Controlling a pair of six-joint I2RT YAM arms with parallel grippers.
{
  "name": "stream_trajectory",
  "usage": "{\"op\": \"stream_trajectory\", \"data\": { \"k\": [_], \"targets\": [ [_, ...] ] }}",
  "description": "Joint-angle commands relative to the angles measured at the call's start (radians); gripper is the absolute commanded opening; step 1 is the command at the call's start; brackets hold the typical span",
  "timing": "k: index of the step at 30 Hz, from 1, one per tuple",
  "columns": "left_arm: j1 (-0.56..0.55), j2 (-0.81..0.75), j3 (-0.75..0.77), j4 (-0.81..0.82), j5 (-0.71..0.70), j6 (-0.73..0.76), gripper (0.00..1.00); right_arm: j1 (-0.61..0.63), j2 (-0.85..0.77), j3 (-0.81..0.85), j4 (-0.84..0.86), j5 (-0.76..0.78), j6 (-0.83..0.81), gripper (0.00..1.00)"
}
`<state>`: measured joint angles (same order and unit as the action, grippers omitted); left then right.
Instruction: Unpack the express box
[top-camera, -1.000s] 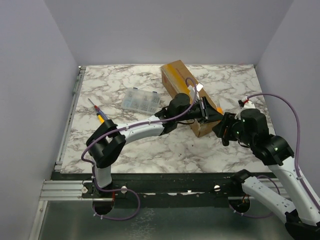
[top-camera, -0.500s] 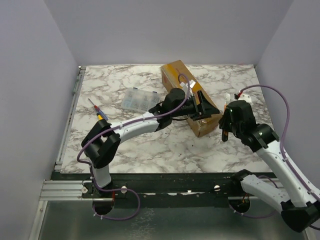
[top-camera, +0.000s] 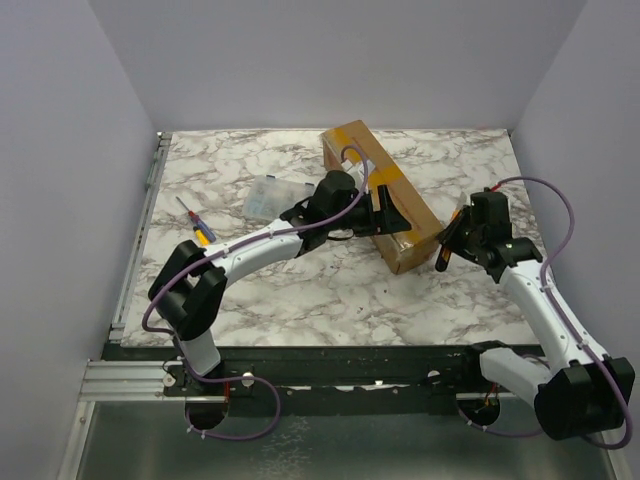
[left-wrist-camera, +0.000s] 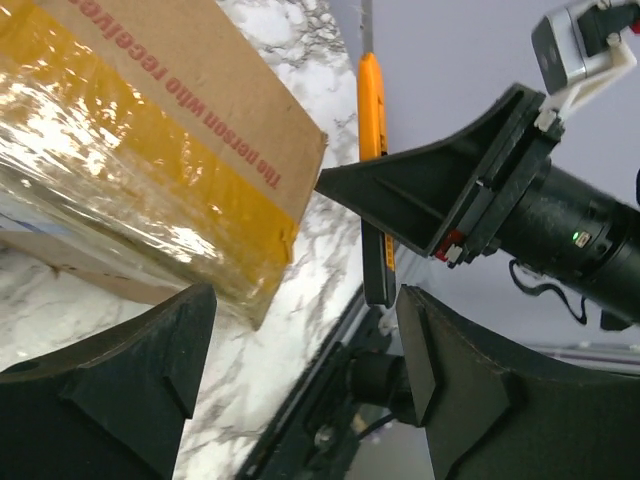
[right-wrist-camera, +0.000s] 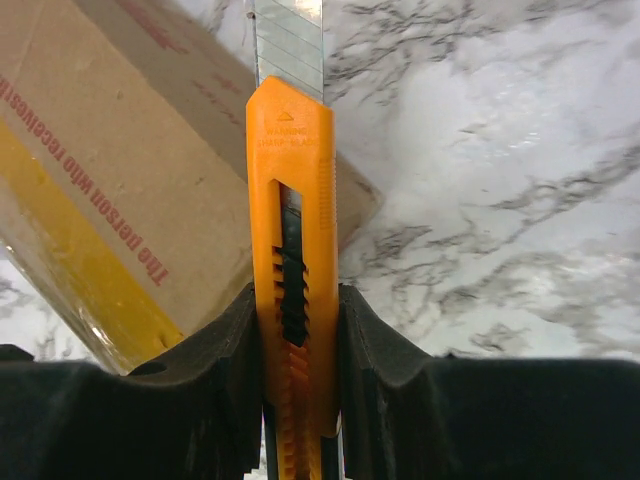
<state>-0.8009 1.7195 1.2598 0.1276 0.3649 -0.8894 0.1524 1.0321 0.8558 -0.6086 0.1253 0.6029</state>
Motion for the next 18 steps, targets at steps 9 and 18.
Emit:
{"op": "stream_trajectory", "data": {
  "k": [9,18],
  "targets": [
    [0.060,-0.118,-0.031,-0.114,-0.186,0.285,0.82,0.003,0.304,0.100,0.413,-0.265,0.000,0.00],
    [0.126,-0.036,0.032,-0.126,-0.059,0.157,0.79,0.003,0.261,0.278,-0.087,-0.052,-0.332,0.01]
  ]
}}
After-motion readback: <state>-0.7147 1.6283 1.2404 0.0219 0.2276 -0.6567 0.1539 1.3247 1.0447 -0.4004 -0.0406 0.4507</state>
